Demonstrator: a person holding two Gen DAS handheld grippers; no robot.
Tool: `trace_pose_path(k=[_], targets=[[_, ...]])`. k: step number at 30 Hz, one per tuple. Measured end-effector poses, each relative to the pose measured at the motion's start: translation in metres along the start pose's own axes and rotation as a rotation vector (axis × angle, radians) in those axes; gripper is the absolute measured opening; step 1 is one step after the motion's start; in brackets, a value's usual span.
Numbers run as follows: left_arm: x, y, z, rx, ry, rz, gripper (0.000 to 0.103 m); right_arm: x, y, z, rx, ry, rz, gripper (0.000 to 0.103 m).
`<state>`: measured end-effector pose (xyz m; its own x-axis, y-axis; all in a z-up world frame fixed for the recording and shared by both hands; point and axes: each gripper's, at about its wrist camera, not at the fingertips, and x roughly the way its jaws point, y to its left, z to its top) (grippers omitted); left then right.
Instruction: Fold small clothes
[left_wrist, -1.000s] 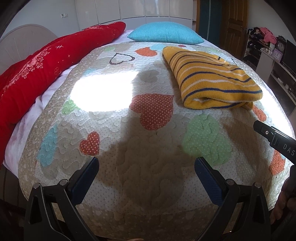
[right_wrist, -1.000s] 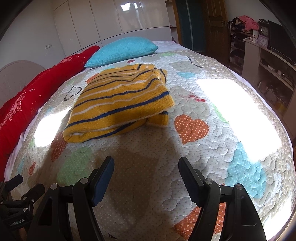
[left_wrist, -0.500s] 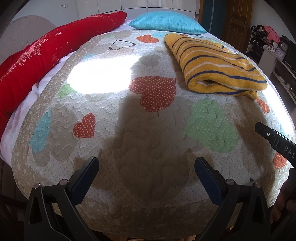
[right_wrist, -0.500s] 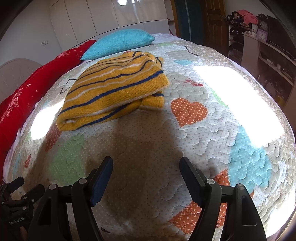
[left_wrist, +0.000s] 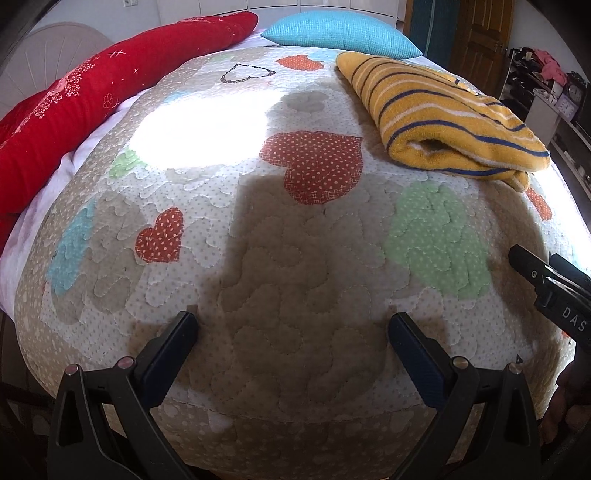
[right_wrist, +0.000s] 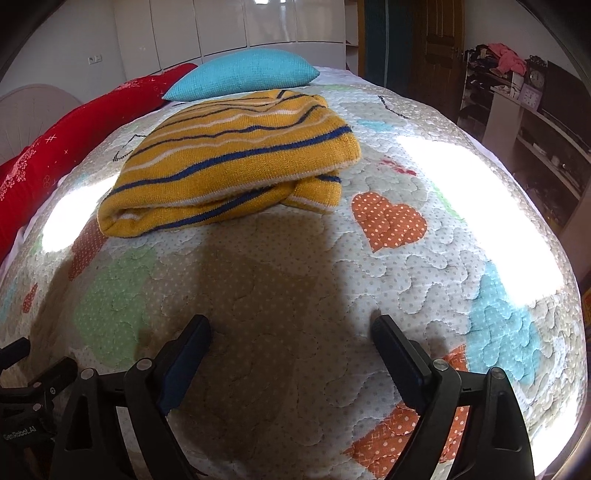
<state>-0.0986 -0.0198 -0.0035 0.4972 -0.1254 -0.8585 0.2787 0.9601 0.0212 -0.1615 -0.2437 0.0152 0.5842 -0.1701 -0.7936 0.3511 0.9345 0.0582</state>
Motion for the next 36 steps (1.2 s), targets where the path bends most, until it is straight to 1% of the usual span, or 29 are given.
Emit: trace_pose_path(k=[5,9,16,18,21,26,36], targets=[[0.0002,-0.0004,-0.0013,0.004,-0.001,0.005,0.103,0.0031,0.0020,0.0012,-0.013,0.001,-0.024,0.098],[-0.0002,-0.0014,-0.0030,0.004,-0.017,0.011,0.103,0.0061,0.0023,0.0006,-0.018,-0.004,-0.039,0.102],[-0.0008,-0.0027,-0.0025,0.015,-0.008,0.020,0.103,0.0066,0.0002,-0.0019,0.013,-0.029,-0.025,0.103],[-0.0013,-0.0034,-0.0029,0.015,-0.010,0.025,0.103,0.0069,-0.0008,-0.0020,0.023,-0.024,-0.020,0.103],[-0.0014,-0.0043,-0.0032,0.017,-0.014,0.031,0.103,0.0076,-0.0009,-0.0012,0.015,-0.012,-0.016,0.103],[-0.0025,-0.0043,-0.0050,0.009,-0.022,0.033,0.103,0.0100,0.0039,-0.0008,-0.007,-0.010,-0.040,0.103],[-0.0018,-0.0061,-0.0032,0.008,-0.001,0.045,0.103,0.0090,0.0062,-0.0051,-0.007,-0.042,-0.042,0.103]])
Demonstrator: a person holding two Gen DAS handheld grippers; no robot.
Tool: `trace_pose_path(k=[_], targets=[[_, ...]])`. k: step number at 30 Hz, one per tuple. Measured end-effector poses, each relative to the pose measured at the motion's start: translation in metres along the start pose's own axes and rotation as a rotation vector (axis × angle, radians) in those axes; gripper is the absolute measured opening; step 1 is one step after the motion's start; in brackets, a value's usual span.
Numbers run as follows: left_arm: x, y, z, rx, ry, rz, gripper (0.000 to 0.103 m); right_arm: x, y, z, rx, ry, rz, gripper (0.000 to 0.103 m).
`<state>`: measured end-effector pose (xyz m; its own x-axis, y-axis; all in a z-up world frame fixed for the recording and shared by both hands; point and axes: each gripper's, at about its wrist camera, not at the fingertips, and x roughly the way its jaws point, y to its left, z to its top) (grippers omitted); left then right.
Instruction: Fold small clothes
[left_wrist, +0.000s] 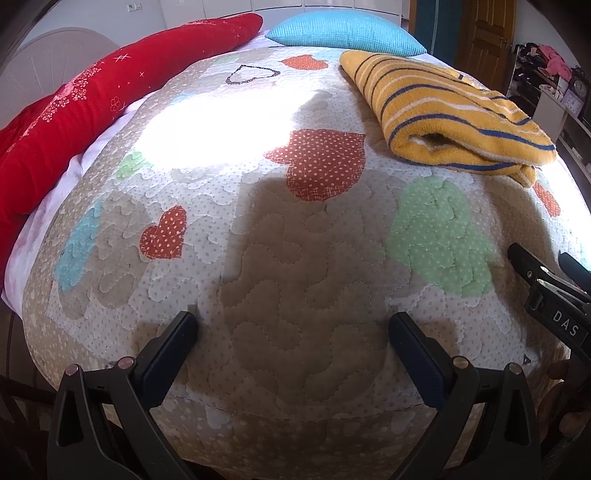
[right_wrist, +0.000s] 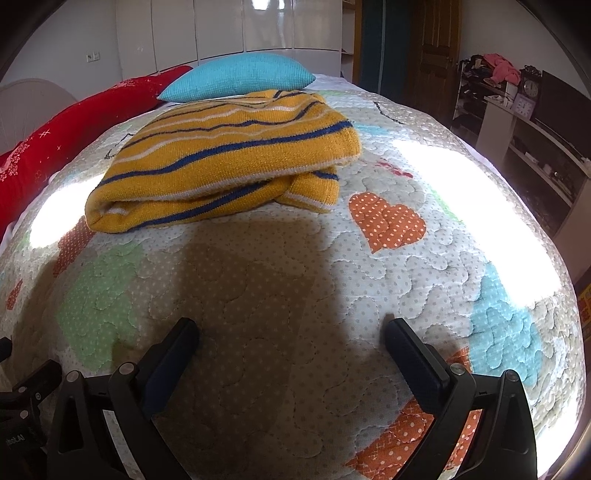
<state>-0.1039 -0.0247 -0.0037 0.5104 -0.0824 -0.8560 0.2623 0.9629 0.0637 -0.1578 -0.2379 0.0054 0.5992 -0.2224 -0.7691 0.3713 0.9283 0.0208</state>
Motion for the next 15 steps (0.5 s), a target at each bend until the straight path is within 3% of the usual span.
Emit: trace_pose_path(k=[15], targets=[[0.0003,-0.0002,-0.0001,0.010,-0.012,0.022,0.103,-0.0051,0.0048,-0.0104,0.001,-0.053,-0.020,0.103]])
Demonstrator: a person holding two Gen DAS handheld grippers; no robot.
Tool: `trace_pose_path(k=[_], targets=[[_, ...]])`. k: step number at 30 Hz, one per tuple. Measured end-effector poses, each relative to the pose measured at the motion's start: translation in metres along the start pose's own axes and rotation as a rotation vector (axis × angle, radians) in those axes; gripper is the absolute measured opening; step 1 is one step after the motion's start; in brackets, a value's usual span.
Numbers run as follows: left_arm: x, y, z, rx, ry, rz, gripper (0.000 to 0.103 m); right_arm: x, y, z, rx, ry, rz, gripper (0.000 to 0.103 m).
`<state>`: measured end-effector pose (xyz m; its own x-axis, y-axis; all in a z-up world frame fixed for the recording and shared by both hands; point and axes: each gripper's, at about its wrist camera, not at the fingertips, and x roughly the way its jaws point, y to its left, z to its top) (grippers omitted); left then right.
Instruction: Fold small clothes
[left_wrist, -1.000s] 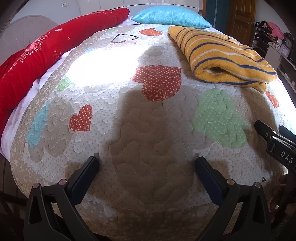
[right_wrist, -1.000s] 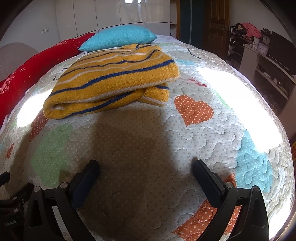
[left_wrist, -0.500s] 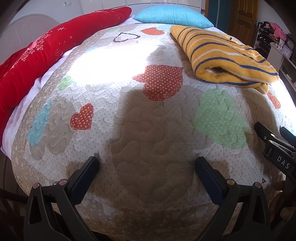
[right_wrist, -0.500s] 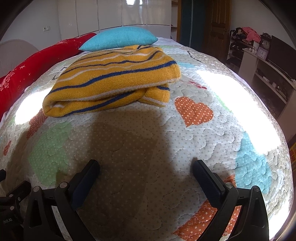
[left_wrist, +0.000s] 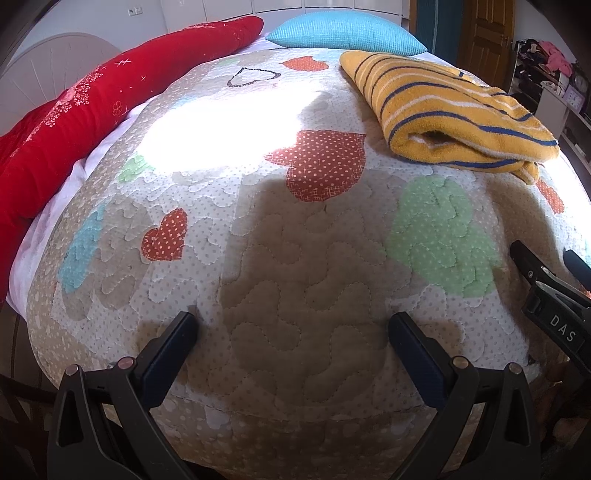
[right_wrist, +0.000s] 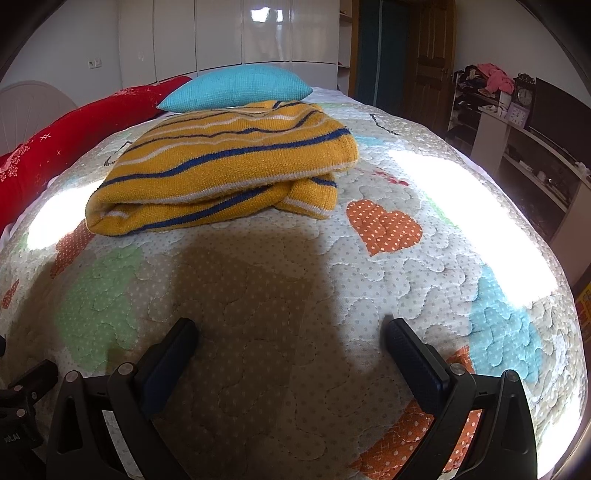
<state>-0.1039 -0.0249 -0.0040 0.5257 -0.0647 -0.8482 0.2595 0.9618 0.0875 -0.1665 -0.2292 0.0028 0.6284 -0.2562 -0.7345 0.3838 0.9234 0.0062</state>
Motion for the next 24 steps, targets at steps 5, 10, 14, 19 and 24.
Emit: trace_pose_path(k=[5,10,14,19,24], targets=[[0.000,0.000,0.001,0.004,0.002,0.000,0.103,0.001,0.000,0.001,-0.002,-0.005,0.000,0.103],[-0.010,0.014,0.009,0.019,-0.003,-0.123,0.092,0.000,-0.003,0.004,-0.042,-0.001,0.037,0.103],[-0.032,0.043,0.035,-0.037,-0.068,-0.236,0.084,-0.019,-0.032,0.026,-0.014,0.028,0.187,0.102],[-0.022,0.055,0.092,-0.081,-0.069,-0.348,0.084,-0.039,-0.085,0.085,0.092,-0.115,0.262,0.103],[0.027,0.015,0.150,-0.042,-0.017,-0.488,0.087,0.035,-0.102,0.156,0.153,-0.023,0.371,0.103]])
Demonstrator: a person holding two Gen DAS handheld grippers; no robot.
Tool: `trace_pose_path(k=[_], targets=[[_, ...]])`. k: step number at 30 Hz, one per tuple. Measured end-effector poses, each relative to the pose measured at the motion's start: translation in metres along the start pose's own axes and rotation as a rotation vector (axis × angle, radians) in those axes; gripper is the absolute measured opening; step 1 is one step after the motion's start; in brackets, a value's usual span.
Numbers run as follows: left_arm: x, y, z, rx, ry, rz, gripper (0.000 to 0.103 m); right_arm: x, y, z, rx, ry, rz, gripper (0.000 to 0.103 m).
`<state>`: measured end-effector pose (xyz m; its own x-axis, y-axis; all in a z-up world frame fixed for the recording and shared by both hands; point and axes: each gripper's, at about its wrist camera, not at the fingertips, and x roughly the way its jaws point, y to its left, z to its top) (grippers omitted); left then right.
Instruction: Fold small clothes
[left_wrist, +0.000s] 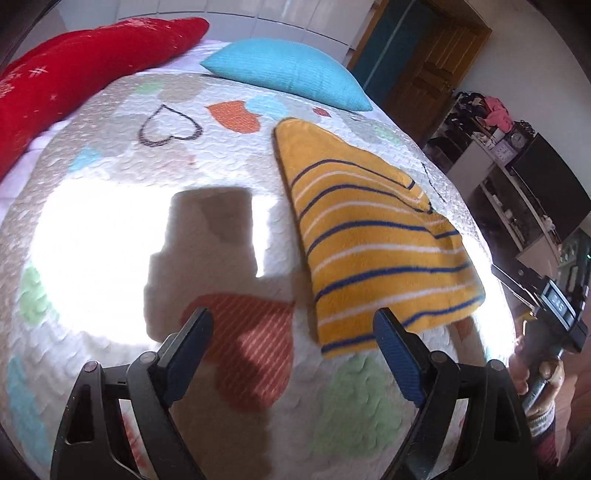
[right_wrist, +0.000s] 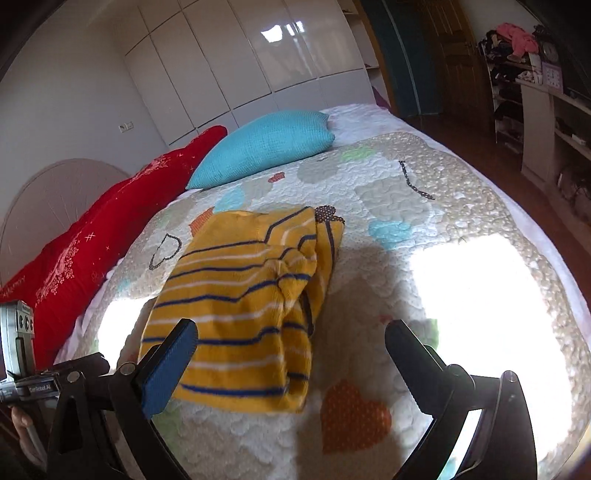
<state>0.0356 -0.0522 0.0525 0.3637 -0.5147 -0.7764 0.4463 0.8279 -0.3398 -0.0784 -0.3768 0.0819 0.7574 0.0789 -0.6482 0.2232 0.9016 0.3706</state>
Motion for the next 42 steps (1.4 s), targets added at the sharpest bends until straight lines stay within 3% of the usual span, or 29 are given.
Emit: trace_pose_path(k=[3,4,5,6,7,8,9,12,14,16,18,19,20,22,24,27,30,32,35,37,39,42], targets=[[0.050,-0.006,0.028,0.001,0.096,-0.072,0.087,0.061,-0.018,0.024,0.106,0.100,0.061,0.099],[0.065,-0.008,0.034,-0.006,0.132,-0.095,0.087,0.077,-0.024,0.028,0.153,0.123,0.088,0.092],[0.078,-0.010,0.038,-0.019,0.162,-0.114,0.087,0.091,-0.027,0.031,0.195,0.143,0.126,0.078],[0.086,-0.012,0.041,-0.029,0.181,-0.122,0.087,0.105,-0.029,0.033,0.234,0.171,0.170,0.055],[0.090,-0.016,0.044,-0.029,0.182,-0.116,0.085,0.117,-0.029,0.033,0.273,0.200,0.212,0.046],[0.090,-0.024,0.045,-0.014,0.177,-0.117,0.065,0.126,-0.028,0.033,0.307,0.214,0.234,0.044],[0.087,-0.032,0.048,0.010,0.183,-0.116,0.057,0.128,-0.024,0.035,0.312,0.214,0.235,0.039],[0.065,-0.051,0.051,0.093,0.145,-0.050,0.047,0.112,-0.014,0.043,0.274,0.181,0.280,0.033],[0.053,-0.055,0.049,0.116,0.129,-0.044,0.047,0.092,-0.011,0.042,0.265,0.139,0.326,0.032],[0.054,-0.054,0.043,0.109,0.155,-0.024,0.052,0.082,-0.015,0.035,0.258,0.123,0.315,0.033],[0.065,-0.049,0.035,0.105,0.179,0.040,0.063,0.088,-0.019,0.024,0.219,0.158,0.176,0.042],[0.067,-0.047,0.031,0.099,0.175,0.058,0.075,0.091,-0.020,0.019,0.187,0.173,0.104,0.046],[0.065,-0.044,0.028,0.088,0.169,0.064,0.078,0.090,-0.021,0.017,0.166,0.165,0.069,0.053],[0.053,-0.039,0.022,0.073,0.158,0.045,0.078,0.072,-0.012,0.019,0.122,0.127,0.015,0.053],[0.034,-0.037,0.014,0.073,0.105,0.054,0.078,0.046,0.008,0.026,0.029,0.051,-0.054,0.053],[0.002,-0.034,0.000,0.092,0.002,0.132,0.078,0.016,0.052,0.035,-0.111,-0.034,-0.036,0.053],[-0.027,-0.036,-0.013,0.106,-0.105,0.205,0.079,0.029,0.086,0.037,-0.177,0.000,0.048,0.052],[-0.046,-0.039,-0.021,0.123,-0.187,0.266,0.082,0.055,0.099,0.031,-0.193,0.042,0.031,0.052],[-0.079,-0.046,-0.034,0.161,-0.358,0.403,0.098,0.095,0.084,0.010,-0.127,0.138,-0.015,0.052],[-0.101,-0.047,-0.041,0.165,-0.469,0.457,0.103,0.089,0.072,-0.006,-0.078,0.087,-0.004,0.052],[-0.118,-0.045,-0.049,0.160,-0.543,0.481,0.103,0.071,0.069,-0.024,-0.079,0.061,-0.014,0.054],[-0.133,-0.042,-0.053,0.150,-0.564,0.454,0.103,0.045,0.063,-0.053,-0.079,0.059,-0.041,0.054]])
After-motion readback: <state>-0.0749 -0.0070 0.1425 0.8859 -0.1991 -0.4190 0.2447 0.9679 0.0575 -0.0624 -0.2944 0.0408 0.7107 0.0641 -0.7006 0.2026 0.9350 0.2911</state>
